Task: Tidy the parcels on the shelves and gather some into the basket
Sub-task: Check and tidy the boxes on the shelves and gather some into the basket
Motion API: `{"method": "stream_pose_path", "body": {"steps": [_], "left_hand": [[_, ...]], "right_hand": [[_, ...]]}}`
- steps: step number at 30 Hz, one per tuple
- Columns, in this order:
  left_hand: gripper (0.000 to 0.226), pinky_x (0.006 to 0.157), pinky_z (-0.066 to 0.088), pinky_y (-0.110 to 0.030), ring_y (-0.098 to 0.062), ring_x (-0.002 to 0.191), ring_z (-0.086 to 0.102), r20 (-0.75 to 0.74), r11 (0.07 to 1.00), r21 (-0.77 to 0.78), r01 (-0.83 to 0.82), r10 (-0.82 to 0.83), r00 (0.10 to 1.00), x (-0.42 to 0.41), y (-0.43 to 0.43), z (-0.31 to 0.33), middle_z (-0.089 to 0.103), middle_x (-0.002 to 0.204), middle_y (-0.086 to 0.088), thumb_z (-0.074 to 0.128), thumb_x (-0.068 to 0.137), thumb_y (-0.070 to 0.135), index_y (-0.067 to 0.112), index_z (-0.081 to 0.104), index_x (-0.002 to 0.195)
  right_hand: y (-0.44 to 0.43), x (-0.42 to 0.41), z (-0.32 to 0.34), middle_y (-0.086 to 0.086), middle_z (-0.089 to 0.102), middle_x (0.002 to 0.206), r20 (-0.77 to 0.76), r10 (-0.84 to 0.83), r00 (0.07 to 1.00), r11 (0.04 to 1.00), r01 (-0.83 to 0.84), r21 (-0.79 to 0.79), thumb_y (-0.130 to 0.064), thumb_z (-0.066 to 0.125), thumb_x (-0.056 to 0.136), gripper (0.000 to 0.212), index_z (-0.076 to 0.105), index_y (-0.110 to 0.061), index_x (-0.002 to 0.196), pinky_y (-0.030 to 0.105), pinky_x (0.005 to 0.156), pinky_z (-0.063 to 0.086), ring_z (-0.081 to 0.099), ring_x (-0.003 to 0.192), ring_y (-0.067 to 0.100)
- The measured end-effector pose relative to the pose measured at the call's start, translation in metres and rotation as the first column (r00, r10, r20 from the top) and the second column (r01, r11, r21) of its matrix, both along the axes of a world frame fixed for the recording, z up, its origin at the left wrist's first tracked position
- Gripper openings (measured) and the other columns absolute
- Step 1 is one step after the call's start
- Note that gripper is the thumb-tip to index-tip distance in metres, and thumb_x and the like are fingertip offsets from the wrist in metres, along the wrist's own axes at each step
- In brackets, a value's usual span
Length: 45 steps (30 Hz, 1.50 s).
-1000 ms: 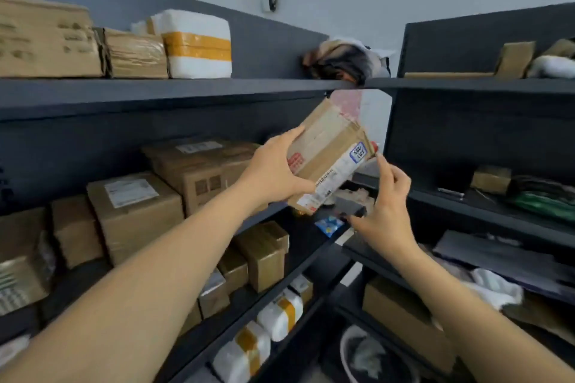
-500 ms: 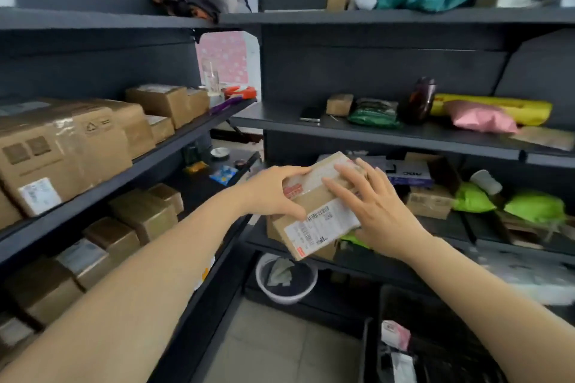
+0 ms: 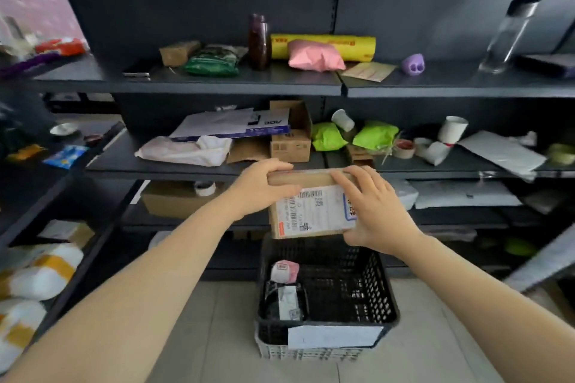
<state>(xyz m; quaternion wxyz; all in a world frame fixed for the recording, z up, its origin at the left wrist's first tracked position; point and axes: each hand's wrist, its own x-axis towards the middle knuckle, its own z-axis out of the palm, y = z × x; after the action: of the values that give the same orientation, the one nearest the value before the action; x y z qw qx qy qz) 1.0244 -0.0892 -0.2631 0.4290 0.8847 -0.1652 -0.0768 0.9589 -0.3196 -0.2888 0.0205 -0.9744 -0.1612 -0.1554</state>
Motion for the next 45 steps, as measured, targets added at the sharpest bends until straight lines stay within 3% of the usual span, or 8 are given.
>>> {"method": "stream_pose_path", "body": {"steps": [6, 11, 15, 17, 30, 35, 40, 45], "left_hand": [[0.047, 0.08, 0.046, -0.027, -0.011, 0.099, 0.054, -0.057, 0.996, -0.009, -0.094, 0.094, 0.994, 0.015, -0.059, -0.054, 0.055, 0.117, 0.003, 0.073, 0.08, 0.034, 0.021, 0.057, 0.123], [0.045, 0.073, 0.047, -0.021, -0.01, 0.095, 0.057, -0.163, 0.997, 0.033, -0.07, 0.075, 0.984, 0.047, -0.078, -0.127, 0.058, 0.108, 0.005, 0.074, 0.08, 0.029, 0.022, 0.058, 0.121], [0.044, 0.084, 0.054, -0.033, -0.014, 0.103, 0.061, -0.308, 0.998, 0.048, -0.036, 0.049, 0.95, 0.085, -0.08, -0.196, 0.061, 0.118, 0.0, 0.072, 0.082, 0.025, 0.023, 0.057, 0.123], [0.042, 0.084, 0.054, -0.029, -0.011, 0.103, 0.061, -0.361, 0.997, 0.076, -0.007, 0.034, 0.932, 0.106, -0.077, -0.229, 0.061, 0.123, -0.001, 0.067, 0.086, 0.021, 0.02, 0.056, 0.127], [0.06, 0.106, 0.036, -0.034, -0.028, 0.125, 0.045, -0.181, 0.784, 0.618, 0.064, 0.063, 0.982, 0.182, -0.008, -0.453, 0.043, 0.137, -0.011, 0.063, 0.088, 0.021, 0.007, 0.038, 0.142], [0.068, 0.104, 0.037, -0.038, -0.033, 0.126, 0.041, -0.147, 0.753, 0.657, -0.049, 0.192, 0.97, 0.18, -0.005, -0.524, 0.04, 0.138, -0.02, 0.056, 0.093, 0.023, -0.001, 0.022, 0.147], [0.065, 0.085, 0.041, -0.032, -0.03, 0.108, 0.047, -0.014, 0.757, 0.619, -0.211, 0.28, 0.96, 0.178, -0.013, -0.557, 0.043, 0.129, -0.021, 0.042, 0.098, 0.01, 0.002, 0.004, 0.15], [0.063, 0.091, 0.042, -0.036, -0.032, 0.109, 0.047, 0.067, 0.768, 0.58, -0.272, 0.288, 0.955, 0.174, -0.013, -0.567, 0.043, 0.129, -0.022, 0.043, 0.098, 0.01, 0.001, 0.008, 0.149]], "right_hand": [[-0.039, -0.003, -0.053, -0.001, 0.023, 0.142, -0.2, -0.126, 0.972, 0.974, 0.159, 0.161, -0.042, 0.074, 0.06, 0.11, 0.014, -0.02, 0.149, 0.033, 0.089, 0.049, 0.014, 0.131, 0.017], [-0.052, 0.016, -0.118, -0.006, 0.019, 0.145, -0.379, -0.185, 0.907, 0.945, 0.27, 0.184, -0.041, 0.075, 0.062, 0.108, 0.013, -0.02, 0.147, 0.029, 0.096, 0.045, 0.014, 0.134, 0.014], [-0.055, 0.052, -0.174, -0.006, 0.018, 0.14, -0.471, -0.219, 0.855, 0.935, 0.322, 0.15, -0.035, 0.077, 0.06, 0.103, 0.018, -0.019, 0.144, 0.024, 0.082, 0.053, 0.018, 0.132, 0.015], [-0.057, 0.072, -0.206, -0.006, 0.016, 0.139, -0.534, -0.259, 0.805, 0.913, 0.384, 0.136, -0.034, 0.078, 0.06, 0.104, 0.018, -0.019, 0.144, 0.023, 0.084, 0.051, 0.018, 0.131, 0.014], [-0.087, 0.16, -0.443, 0.009, 0.017, 0.142, -0.801, -0.427, 0.42, 0.698, 0.716, 0.004, -0.026, 0.086, 0.057, 0.114, 0.017, -0.016, 0.147, 0.045, 0.103, 0.036, 0.023, 0.131, 0.035], [-0.084, 0.187, -0.535, 0.011, 0.019, 0.143, -0.816, -0.381, 0.435, 0.75, 0.661, 0.002, -0.03, 0.088, 0.057, 0.115, 0.018, -0.015, 0.147, 0.044, 0.1, 0.039, 0.034, 0.126, 0.041], [-0.088, 0.214, -0.595, 0.011, 0.015, 0.149, -0.808, -0.338, 0.483, 0.771, 0.635, 0.056, -0.018, 0.085, 0.063, 0.107, 0.02, -0.014, 0.147, 0.044, 0.098, 0.04, 0.036, 0.126, 0.043], [-0.096, 0.23, -0.632, -0.007, -0.006, 0.156, -0.781, -0.312, 0.541, 0.857, 0.515, 0.014, 0.006, 0.068, 0.073, 0.1, 0.012, -0.026, 0.151, 0.046, 0.108, 0.037, 0.01, 0.144, 0.034]]}}
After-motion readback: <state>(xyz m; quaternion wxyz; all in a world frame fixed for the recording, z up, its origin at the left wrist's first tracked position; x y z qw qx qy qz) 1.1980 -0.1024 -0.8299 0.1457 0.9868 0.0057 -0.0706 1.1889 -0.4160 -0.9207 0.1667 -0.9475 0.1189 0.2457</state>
